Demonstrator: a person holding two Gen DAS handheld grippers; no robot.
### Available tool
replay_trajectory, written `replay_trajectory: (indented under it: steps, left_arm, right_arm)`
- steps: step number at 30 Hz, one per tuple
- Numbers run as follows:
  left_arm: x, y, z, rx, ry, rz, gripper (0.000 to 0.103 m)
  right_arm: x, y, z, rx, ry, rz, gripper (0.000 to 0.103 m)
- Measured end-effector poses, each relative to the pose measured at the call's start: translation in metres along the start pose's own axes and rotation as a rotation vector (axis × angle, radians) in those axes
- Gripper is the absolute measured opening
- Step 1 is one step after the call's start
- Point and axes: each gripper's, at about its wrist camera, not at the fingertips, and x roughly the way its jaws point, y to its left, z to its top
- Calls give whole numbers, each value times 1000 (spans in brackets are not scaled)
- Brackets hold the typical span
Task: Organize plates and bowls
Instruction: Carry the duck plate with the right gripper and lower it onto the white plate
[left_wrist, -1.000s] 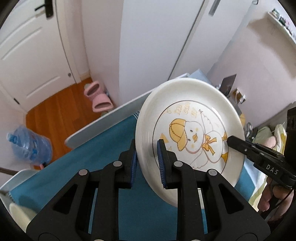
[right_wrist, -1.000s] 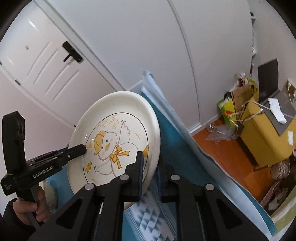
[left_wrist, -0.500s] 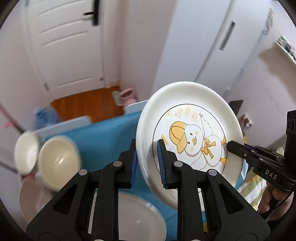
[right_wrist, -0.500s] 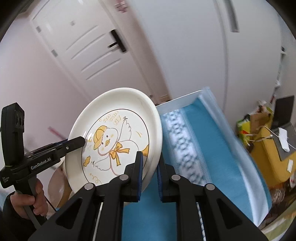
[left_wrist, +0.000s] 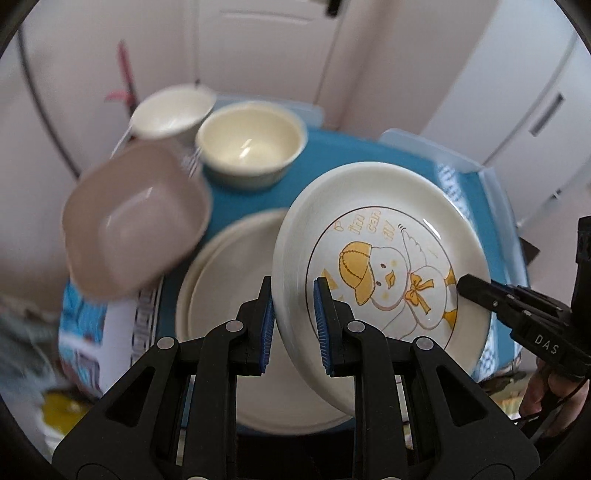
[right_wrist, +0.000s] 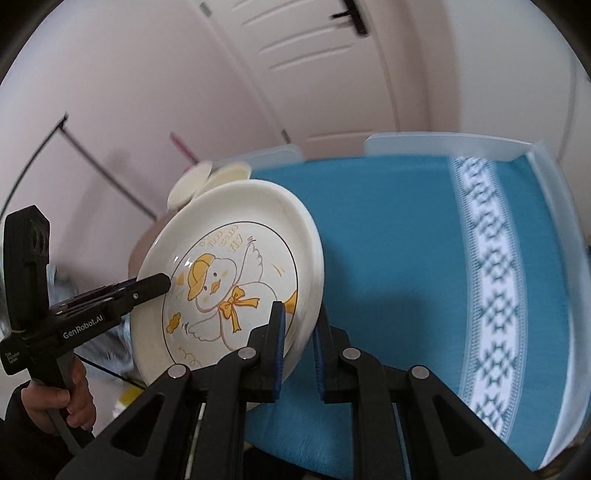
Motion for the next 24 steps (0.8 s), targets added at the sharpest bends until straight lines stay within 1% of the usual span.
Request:
replay_trajectory:
  steps: [2, 5, 8, 12, 18, 20, 24]
  left_arm:
    - [6, 11, -11, -28, 14, 15, 18]
    - [14, 15, -17, -54, 27, 31, 18]
    - [21, 19, -28, -64, 35, 50, 18]
    - [29, 25, -33, -77, 48, 61, 18]
    - [34, 26, -36, -50, 43, 102, 18]
    - [34, 24, -36, -27, 39, 127, 18]
    - [34, 13, -40, 50, 29, 208, 18]
  right_arm:
    - [10, 5, -3, -28, 23, 1, 13]
    - [26, 9, -6, -71, 52, 1, 13]
    - [31, 19, -6, -109, 61, -7, 13]
    - [39, 29, -4, -143, 73, -24, 13]
    - [47, 35, 2, -197, 78, -50, 13]
    - [49, 36, 2, -206, 82, -53, 13]
    - [48, 37, 1, -222, 83, -57, 13]
